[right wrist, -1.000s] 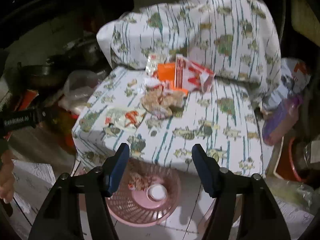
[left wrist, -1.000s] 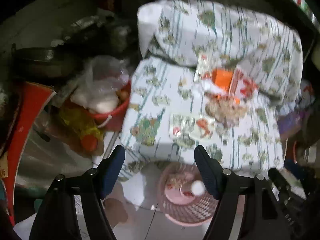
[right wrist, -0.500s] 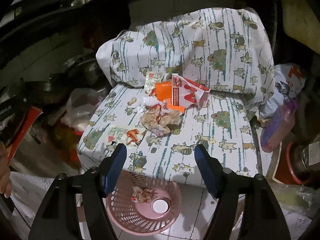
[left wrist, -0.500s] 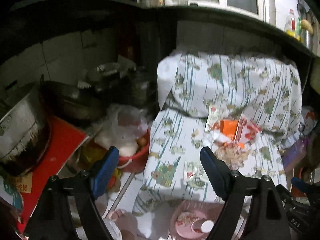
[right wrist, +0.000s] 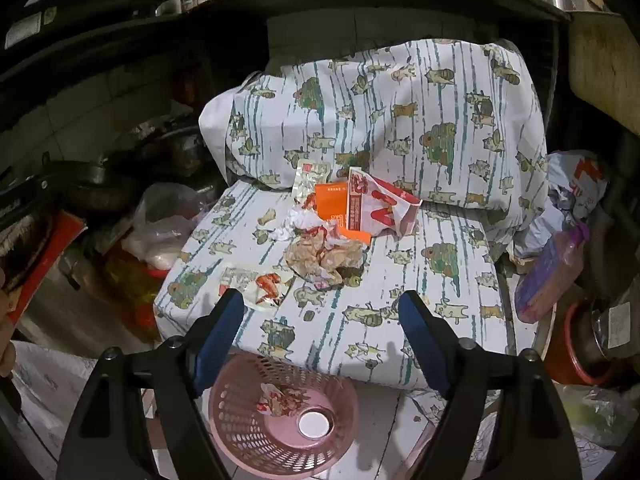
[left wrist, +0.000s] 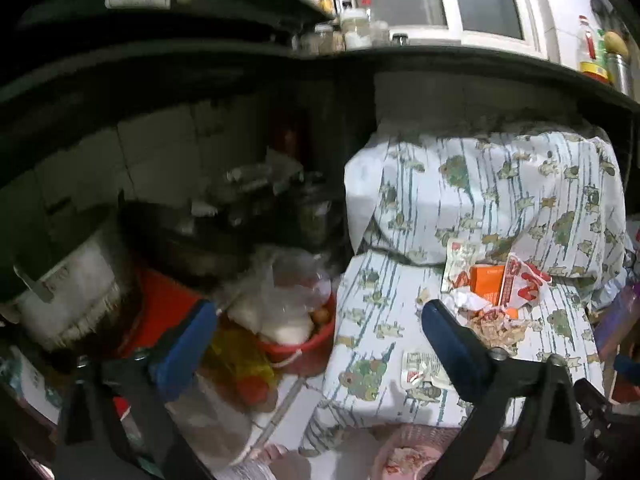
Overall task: Collect trash
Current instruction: 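Raise both tools and move back toward the stool, then grasp the white tissue with the left tool while the right tool grasps the red-white bag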
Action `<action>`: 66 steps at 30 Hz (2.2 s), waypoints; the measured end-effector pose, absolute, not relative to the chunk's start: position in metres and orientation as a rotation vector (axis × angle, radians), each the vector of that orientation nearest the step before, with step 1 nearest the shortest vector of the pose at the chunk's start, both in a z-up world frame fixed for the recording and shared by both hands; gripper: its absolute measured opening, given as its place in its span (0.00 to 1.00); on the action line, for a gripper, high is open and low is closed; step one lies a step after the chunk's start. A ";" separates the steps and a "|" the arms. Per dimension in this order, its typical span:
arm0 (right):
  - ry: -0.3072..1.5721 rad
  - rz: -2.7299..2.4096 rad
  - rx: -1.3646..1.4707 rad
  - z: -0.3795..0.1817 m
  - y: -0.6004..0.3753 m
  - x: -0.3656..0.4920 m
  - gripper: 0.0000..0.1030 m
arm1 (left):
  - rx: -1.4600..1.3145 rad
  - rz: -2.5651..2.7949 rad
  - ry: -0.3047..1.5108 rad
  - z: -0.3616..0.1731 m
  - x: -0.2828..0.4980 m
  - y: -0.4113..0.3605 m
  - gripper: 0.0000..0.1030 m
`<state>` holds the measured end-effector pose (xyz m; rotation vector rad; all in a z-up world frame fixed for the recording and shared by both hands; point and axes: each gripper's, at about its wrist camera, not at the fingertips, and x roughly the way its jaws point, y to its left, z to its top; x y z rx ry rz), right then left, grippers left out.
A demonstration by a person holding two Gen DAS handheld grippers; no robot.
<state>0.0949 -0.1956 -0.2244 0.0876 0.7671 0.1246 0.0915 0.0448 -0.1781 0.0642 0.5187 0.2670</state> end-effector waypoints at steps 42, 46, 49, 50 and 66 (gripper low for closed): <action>0.654 -0.032 0.182 -0.185 -0.265 0.263 1.00 | -0.012 -0.024 0.662 -0.159 0.296 0.021 1.00; 0.785 0.026 0.207 -0.215 -0.277 0.303 1.00 | -0.049 -0.014 0.746 -0.182 0.327 0.023 1.00; 0.854 0.064 0.241 -0.235 -0.283 0.334 1.00 | 0.036 0.011 0.760 -0.195 0.340 0.011 1.00; 0.880 0.079 0.247 -0.244 -0.283 0.344 1.00 | 0.051 0.010 0.761 -0.199 0.345 0.008 1.00; 1.250 0.106 -0.014 -0.378 -0.259 0.409 0.82 | 0.086 -0.086 0.828 -0.252 0.386 -0.026 1.00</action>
